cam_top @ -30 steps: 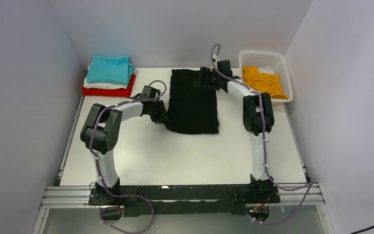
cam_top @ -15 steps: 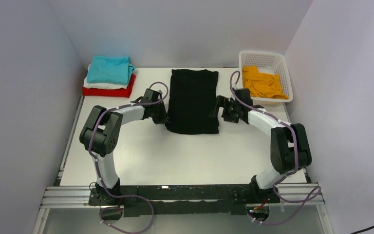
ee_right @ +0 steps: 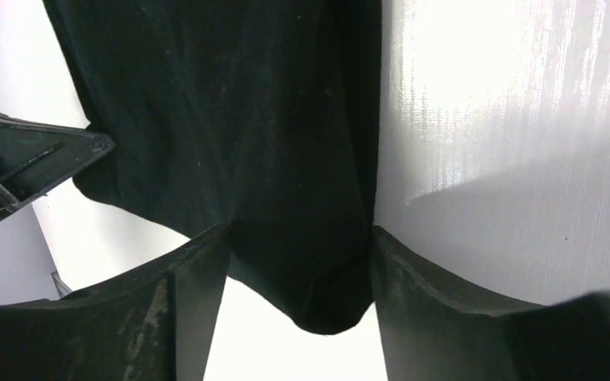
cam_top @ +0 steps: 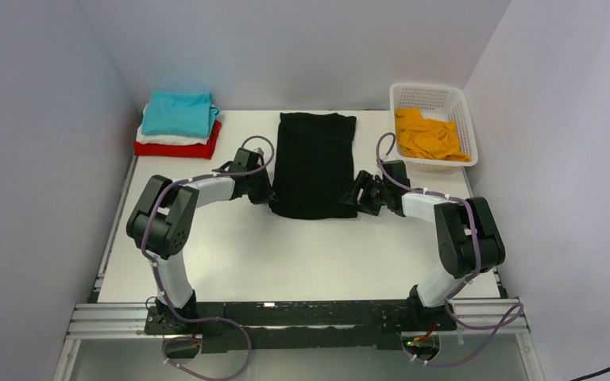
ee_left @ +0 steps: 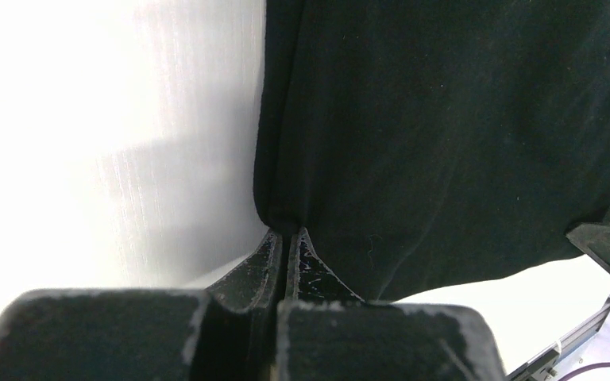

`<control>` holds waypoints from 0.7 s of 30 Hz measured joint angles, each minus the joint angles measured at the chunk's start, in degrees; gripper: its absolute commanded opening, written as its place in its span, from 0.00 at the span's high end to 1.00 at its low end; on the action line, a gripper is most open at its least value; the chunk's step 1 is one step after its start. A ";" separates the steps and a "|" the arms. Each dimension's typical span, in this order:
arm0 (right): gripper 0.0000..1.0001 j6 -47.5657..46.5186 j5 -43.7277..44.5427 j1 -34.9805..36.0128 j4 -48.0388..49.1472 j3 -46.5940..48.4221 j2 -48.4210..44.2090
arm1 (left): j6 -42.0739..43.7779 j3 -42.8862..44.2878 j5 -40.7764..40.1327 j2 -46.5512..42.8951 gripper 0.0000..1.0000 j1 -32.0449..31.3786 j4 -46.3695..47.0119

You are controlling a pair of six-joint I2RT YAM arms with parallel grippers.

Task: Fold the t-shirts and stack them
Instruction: Grab one side of the 2/3 rectangular tshirt with both arms, then fold the long partially folded tshirt into a neat square

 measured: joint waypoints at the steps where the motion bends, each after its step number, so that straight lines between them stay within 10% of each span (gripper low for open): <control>1: 0.39 0.04 0.09 0.00 0.00 -0.04 0.20 | 0.00 -0.07 -0.24 -0.07 1.00 -0.11 0.00; 8: 0.57 -0.59 0.79 -0.02 -0.55 -2.56 -1.57 | -0.59 -1.14 -0.66 -0.76 1.00 -0.22 0.66; 12: 1.00 -1.20 1.05 -0.07 -2.62 -3.80 -2.32 | -1.09 -3.26 -0.90 -2.23 1.00 -0.42 1.40; 21: 1.00 -1.81 -2.54 0.09 -6.78 -8.09 -6.21 | -1.57 -12.44 -0.61 -9.68 1.00 -1.92 2.62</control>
